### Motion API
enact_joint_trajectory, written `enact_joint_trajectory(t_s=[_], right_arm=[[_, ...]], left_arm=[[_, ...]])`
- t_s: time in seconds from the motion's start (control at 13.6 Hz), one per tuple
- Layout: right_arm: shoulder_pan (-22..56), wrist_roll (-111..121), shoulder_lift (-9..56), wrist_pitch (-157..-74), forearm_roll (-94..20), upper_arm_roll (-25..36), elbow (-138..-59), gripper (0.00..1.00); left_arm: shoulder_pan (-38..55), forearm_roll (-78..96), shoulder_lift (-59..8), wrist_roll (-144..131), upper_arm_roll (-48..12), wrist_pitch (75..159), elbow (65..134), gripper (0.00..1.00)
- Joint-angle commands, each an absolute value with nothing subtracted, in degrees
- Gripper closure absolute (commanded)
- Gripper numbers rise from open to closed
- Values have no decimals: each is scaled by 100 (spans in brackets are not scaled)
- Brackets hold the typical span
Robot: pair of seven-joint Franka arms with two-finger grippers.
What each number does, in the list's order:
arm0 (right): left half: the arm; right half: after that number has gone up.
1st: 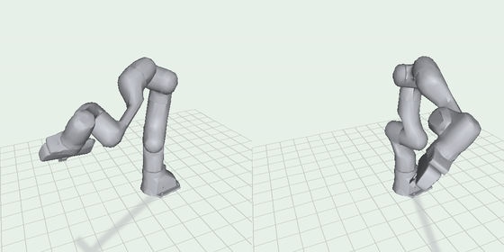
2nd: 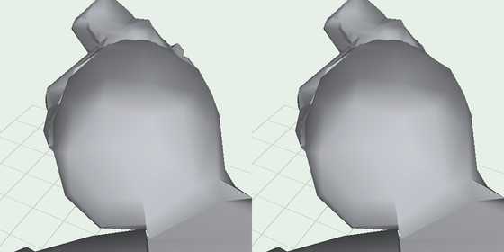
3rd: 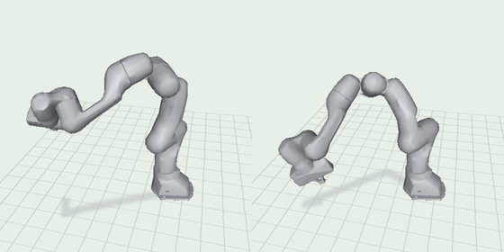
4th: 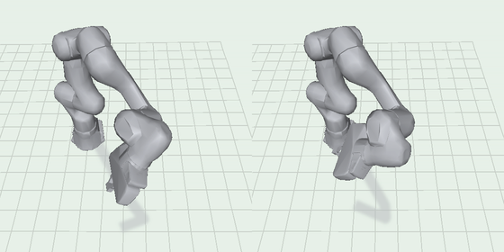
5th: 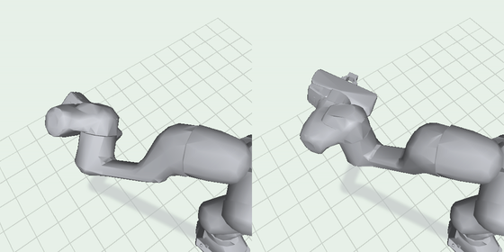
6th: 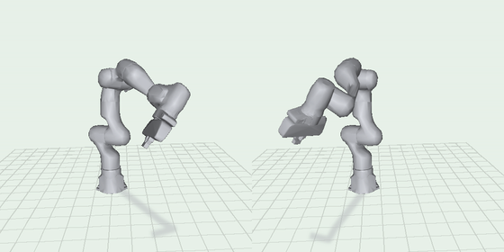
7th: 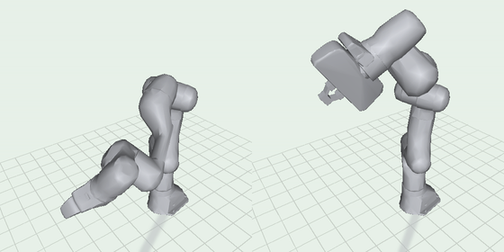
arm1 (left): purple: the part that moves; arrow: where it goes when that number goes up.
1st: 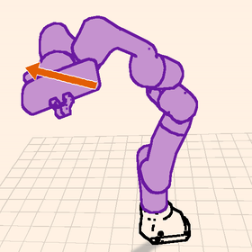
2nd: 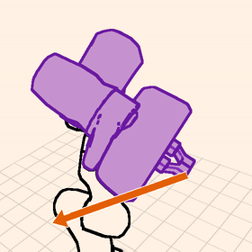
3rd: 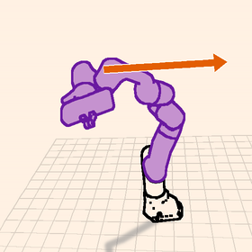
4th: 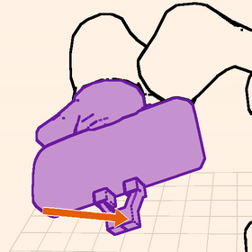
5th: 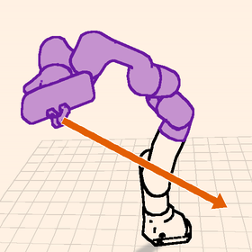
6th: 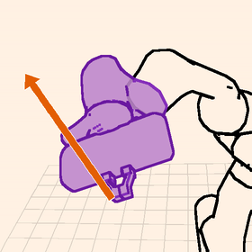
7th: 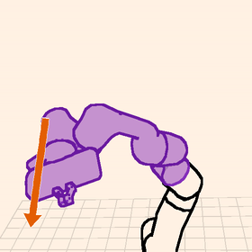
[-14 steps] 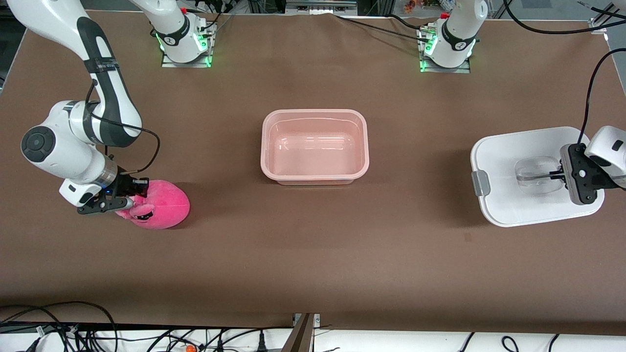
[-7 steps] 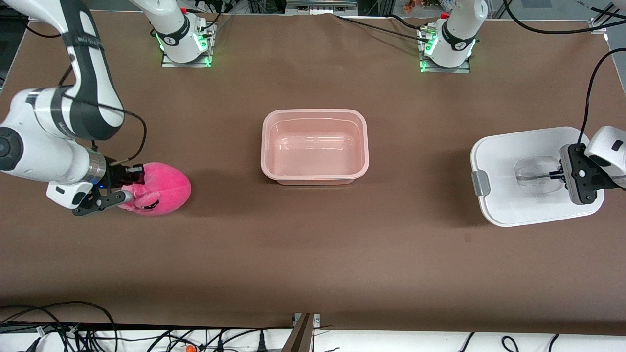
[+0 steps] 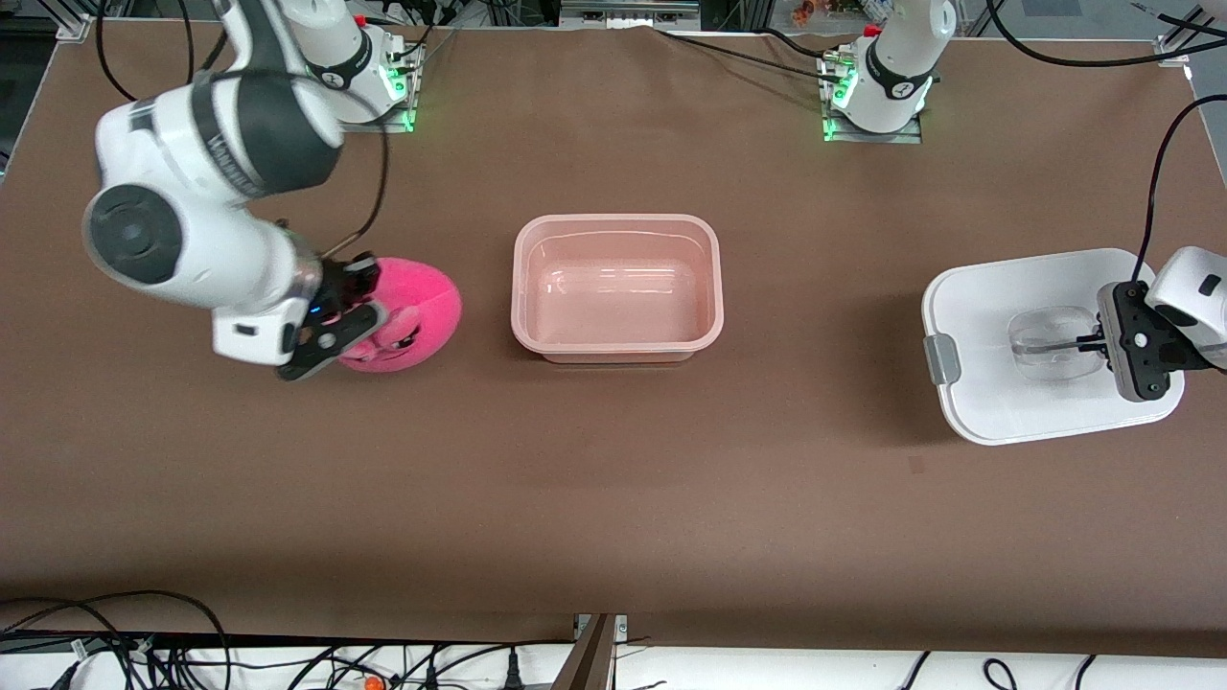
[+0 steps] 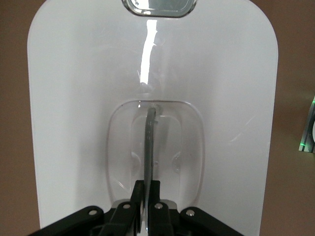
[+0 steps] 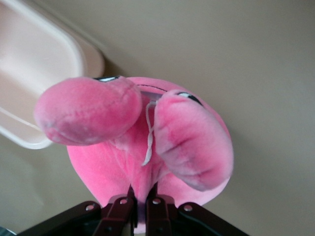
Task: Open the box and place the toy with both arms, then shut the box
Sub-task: 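Lift the pink toy with the right gripper and move it over the container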
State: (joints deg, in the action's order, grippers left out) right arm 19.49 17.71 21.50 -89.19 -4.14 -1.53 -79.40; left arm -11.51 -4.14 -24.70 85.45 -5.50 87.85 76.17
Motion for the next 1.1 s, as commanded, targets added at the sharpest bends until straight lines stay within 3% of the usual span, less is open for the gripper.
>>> enact_joint_trajectory(t_s=[0.0, 0.29, 0.44, 1.03], right_arm=[[2669, 2177, 2276, -8728, -71, -105, -7506, 100], [3444, 3276, 2425, -8771, 8, -105, -7322, 100], [3848, 3699, 2732, -8736, 52, -105, -6910, 100], [4948, 3718, 3743, -8912, 949, -97, -6644, 100]], left_arm=[[-1143, -554, -2461, 8604, -571, 8728, 7532, 100], [-1134, -571, -2461, 8604, -571, 8728, 7532, 100], [-1134, -571, -2461, 8604, -571, 8728, 7532, 100], [-1143, -554, -2443, 8613, -589, 8728, 7524, 100]])
